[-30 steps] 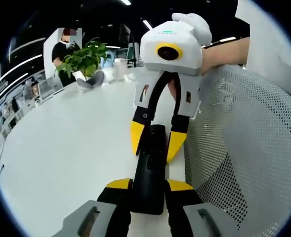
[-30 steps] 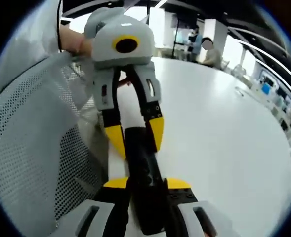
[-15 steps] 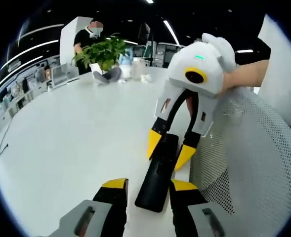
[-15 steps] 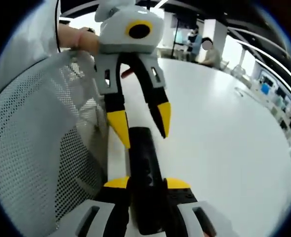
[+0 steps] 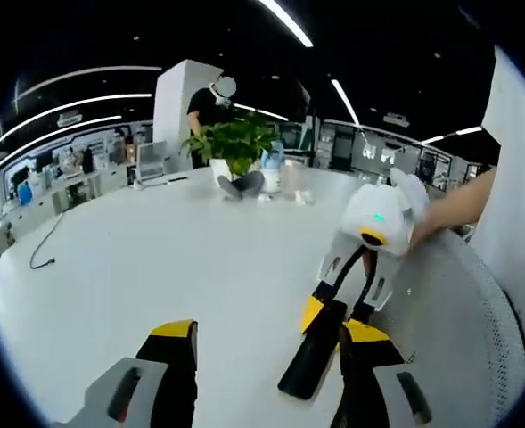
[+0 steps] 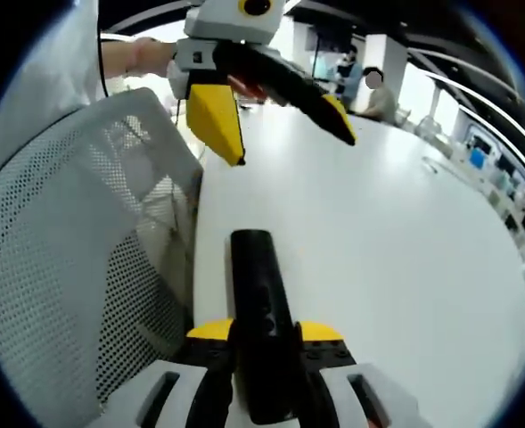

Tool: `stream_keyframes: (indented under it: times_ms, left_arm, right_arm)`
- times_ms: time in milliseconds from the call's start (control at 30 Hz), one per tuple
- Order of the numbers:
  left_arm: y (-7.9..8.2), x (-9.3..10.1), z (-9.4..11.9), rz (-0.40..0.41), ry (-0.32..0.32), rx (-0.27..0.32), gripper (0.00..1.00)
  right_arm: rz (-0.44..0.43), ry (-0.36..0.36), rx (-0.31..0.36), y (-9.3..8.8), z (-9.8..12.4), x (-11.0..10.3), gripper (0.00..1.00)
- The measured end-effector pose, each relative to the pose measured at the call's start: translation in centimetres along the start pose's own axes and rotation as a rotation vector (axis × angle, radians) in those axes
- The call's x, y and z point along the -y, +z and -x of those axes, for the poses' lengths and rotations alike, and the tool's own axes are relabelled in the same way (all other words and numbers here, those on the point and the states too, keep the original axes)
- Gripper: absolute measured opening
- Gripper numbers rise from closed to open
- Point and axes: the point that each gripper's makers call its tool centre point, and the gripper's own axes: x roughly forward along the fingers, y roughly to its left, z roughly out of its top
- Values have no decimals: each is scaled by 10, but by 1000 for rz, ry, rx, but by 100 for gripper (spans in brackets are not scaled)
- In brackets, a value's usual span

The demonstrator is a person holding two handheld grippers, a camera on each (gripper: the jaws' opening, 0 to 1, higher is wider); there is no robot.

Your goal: Press the specified remote control buttons in sequence, fully releasing each button before pressing the next.

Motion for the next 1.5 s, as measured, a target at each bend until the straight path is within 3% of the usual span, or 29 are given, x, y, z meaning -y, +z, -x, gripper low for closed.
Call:
stream_keyframes:
  times_ms: [133, 400, 533, 733, 933, 1133, 1200, 1267, 1500]
  left_arm:
    - [17, -5, 14, 26, 38, 78, 67]
    - [23, -5, 25, -10, 67, 103, 71]
    - [29, -6, 30, 66, 86, 156, 75]
    - [33, -13, 40, 110, 157, 228, 90]
    - [39, -22, 55, 172, 202, 321, 95]
    - [46, -26, 66, 131, 263, 379, 100]
    - [57, -25, 70, 90, 263, 455, 100]
    - [61, -26, 75, 38, 290, 488, 100]
    - [56, -27, 78, 79, 326, 483, 100]
  right_arm:
    - [-3, 2, 2, 0, 0, 0, 23]
    - [-3, 2, 3, 1, -1, 0, 23]
    - [-4, 2, 4, 0, -1, 1, 23]
    - [-6, 4, 7, 1, -1, 1, 23]
    - [-6, 6, 11, 2, -1, 1, 23]
    - [-5, 8, 13, 2, -2, 0, 22]
    - [-8, 8, 13, 2, -2, 0, 22]
    - [-9, 8, 14, 3, -2, 0, 23]
    - [-9, 8, 15, 3, -2, 0, 22]
